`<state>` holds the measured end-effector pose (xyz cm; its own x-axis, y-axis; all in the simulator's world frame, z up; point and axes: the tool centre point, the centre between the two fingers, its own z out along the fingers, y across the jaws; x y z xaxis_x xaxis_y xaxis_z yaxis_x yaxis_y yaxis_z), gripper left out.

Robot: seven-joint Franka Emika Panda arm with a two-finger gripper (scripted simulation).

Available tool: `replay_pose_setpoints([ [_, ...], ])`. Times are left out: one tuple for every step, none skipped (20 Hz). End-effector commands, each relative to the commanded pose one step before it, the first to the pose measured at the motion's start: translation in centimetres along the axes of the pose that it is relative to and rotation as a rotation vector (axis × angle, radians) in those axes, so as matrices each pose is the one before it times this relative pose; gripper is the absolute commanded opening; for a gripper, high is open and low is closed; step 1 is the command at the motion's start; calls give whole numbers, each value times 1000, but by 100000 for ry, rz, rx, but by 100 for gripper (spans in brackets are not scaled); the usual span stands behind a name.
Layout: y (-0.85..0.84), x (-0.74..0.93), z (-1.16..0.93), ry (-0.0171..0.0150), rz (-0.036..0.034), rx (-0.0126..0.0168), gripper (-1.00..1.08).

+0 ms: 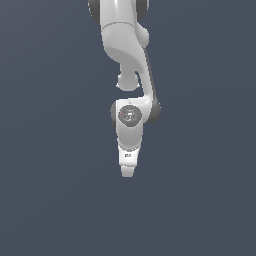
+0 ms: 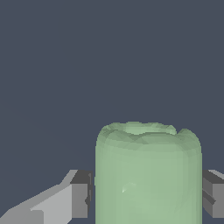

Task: Pick up the object and move it to a goal position.

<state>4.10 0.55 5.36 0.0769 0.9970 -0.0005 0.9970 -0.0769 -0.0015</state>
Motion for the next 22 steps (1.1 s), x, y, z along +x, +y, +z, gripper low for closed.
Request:
replay_pose_setpoints([
  [-118,600,-1142,-20,-90,-158,-100],
  [-82,289,-571,0,0,0,-100],
  [-91,323,-639,0,0,0,-100],
  [-101,359,-711,0,0,0,-100],
  [-114,441,-768,-75,-61,12,-100],
  [-119,428,-846,0,0,0,-100],
  [-126,458,-907,0,0,0,-100],
  [-133,487,-963,0,0,0,-100],
  [-142,554,-1006,-42,-54,9,-100],
  [-144,539,-1065,0,0,0,-100],
  [-147,561,-1106,0,0,0,-100],
  [-149,597,-1106,-10,-47,11,-100],
  [-144,567,-1114,0,0,0,-100],
  [-141,566,-1111,0,0,0,-100],
  [-138,565,-1107,0,0,0,-100],
  [-135,564,-1103,0,0,0,-100],
  [-136,589,-1094,40,-54,17,-100],
  [-128,562,-1094,0,0,0,-100],
  [-124,560,-1088,0,0,0,-100],
  [-120,557,-1085,46,-15,8,-100],
  [-116,557,-1078,0,0,0,-100],
  [-111,555,-1071,0,0,0,-100],
])
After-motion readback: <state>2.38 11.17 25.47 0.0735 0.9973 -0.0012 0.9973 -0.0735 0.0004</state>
